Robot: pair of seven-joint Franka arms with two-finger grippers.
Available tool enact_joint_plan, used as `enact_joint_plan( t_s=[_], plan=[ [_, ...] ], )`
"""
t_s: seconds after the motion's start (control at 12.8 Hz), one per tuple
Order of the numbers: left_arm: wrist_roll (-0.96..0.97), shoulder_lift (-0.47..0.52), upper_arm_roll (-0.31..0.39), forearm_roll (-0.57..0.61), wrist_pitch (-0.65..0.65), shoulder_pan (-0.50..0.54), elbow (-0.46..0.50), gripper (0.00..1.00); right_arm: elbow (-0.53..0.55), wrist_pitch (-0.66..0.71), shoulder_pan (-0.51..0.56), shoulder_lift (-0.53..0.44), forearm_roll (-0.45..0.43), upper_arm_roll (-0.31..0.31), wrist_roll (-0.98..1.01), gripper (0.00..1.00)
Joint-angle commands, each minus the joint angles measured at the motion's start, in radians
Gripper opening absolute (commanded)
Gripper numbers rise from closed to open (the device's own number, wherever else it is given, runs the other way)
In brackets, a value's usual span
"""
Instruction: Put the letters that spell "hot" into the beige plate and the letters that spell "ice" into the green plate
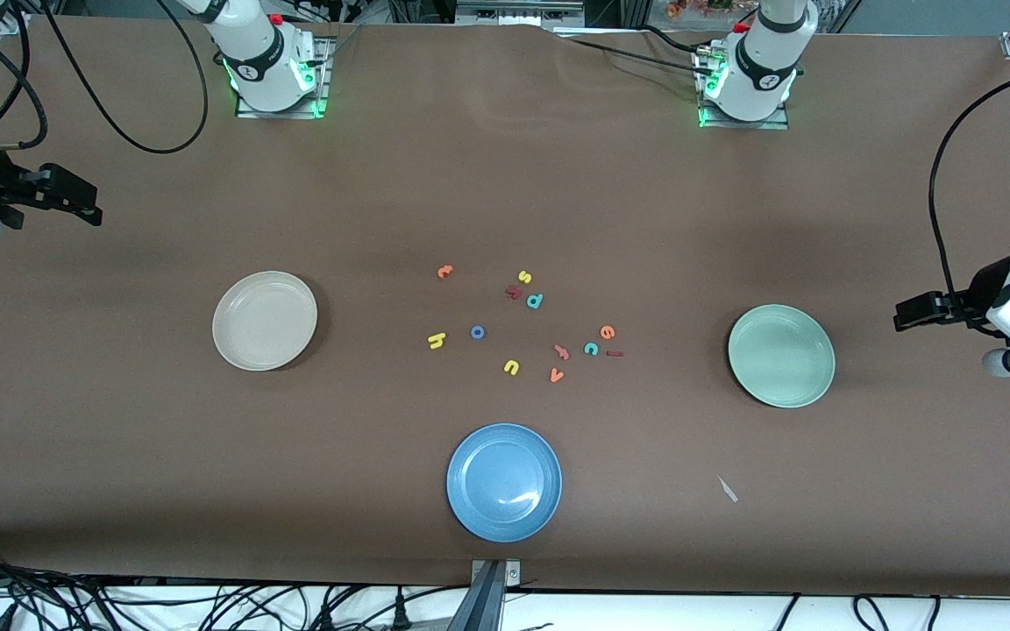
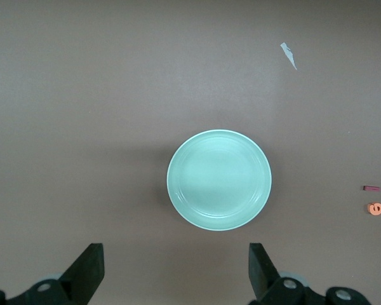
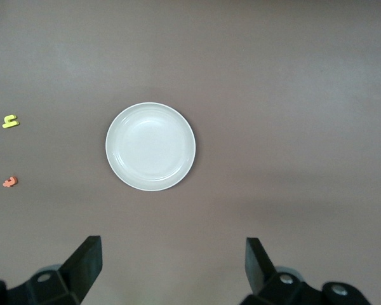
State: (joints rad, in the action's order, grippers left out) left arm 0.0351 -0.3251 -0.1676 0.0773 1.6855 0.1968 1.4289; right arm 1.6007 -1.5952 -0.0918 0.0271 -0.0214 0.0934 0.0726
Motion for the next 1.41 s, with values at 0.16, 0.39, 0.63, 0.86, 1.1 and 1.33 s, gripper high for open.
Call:
enact_joint_plan(
  t_s=[0.16,0.39,0.63,0.86,1.1,1.33],
  plan=[
    [-0.004,0.006,0.000,0.018,-0.012,-0.002,-0.001,1.00,-0.013,0.017,-0.003,0.002,-0.009,0.003,0.000,1.00],
    [-0.004,0.004,0.000,0.019,-0.012,-0.002,-0.001,1.00,-0.013,0.017,-0.003,0.004,-0.009,0.003,0.000,1.00],
    [-0.004,0.004,0.002,0.019,-0.012,-0.002,-0.001,1.00,-0.013,0.017,-0.003,0.004,-0.009,0.003,0.000,1.00],
    [-0.004,0.004,0.002,0.019,-0.013,-0.002,-0.001,1.00,-0.013,0.017,-0.003,0.004,-0.009,0.002,-0.002,1.00],
    [-0.004,0.004,0.000,0.019,-0.012,-0.002,-0.001,1.00,-0.013,0.027,-0.005,0.002,-0.009,0.000,-0.002,1.00],
    [-0.004,0.004,0.002,0.019,-0.012,-0.002,0.001,1.00,-0.013,0.030,-0.005,0.002,-0.005,0.000,-0.004,1.00]
  ],
)
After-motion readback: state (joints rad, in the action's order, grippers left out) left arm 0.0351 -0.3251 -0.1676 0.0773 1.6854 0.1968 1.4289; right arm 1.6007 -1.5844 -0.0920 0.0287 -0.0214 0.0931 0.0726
